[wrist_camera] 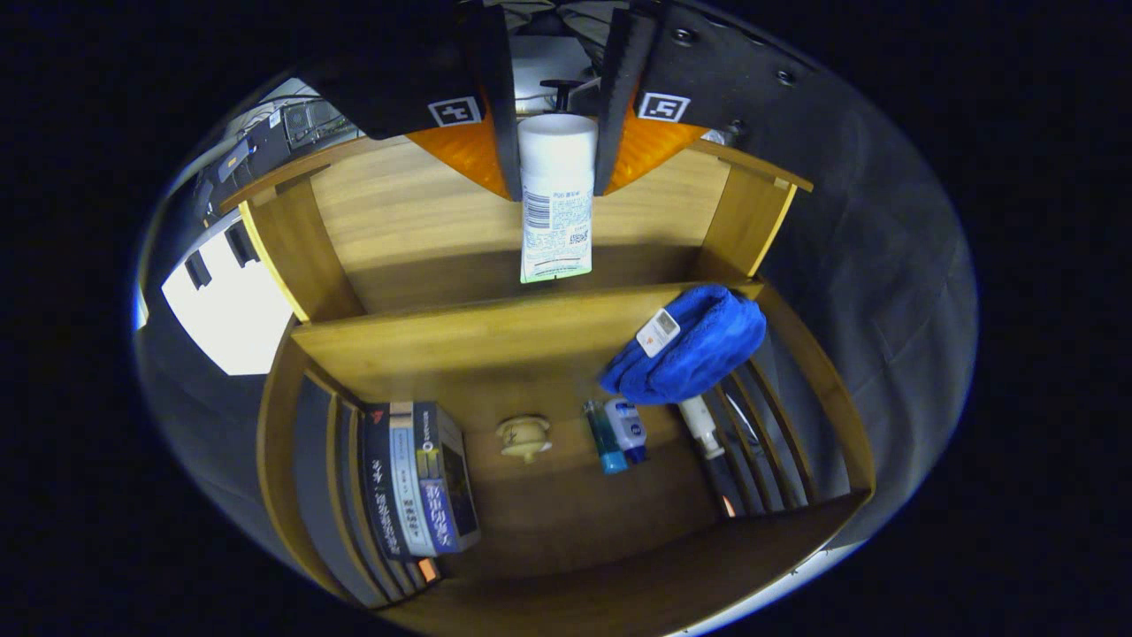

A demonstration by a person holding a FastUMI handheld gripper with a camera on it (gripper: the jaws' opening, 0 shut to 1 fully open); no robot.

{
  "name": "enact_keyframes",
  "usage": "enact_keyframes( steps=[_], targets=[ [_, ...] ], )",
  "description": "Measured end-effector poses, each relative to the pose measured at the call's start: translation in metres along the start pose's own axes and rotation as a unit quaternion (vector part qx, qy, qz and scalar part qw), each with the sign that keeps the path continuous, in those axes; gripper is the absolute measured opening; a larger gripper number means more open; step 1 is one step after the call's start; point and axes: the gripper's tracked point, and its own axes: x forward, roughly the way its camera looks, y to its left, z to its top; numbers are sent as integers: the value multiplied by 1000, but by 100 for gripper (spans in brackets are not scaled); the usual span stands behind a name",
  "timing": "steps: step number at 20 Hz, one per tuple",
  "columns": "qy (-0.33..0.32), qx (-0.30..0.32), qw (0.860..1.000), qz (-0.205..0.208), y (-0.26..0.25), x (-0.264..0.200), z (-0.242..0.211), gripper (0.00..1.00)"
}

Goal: Pull open the drawer, take out the items inside it, and place them on the countertop above the cabinet.

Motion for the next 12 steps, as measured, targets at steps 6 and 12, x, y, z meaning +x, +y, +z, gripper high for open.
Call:
enact_keyframes(
  steps=[6, 12],
  targets=[
    [-133, 6, 991, 6, 8, 31, 86, 50],
    [-149, 0, 989, -12, 7, 107, 141, 50]
  ],
)
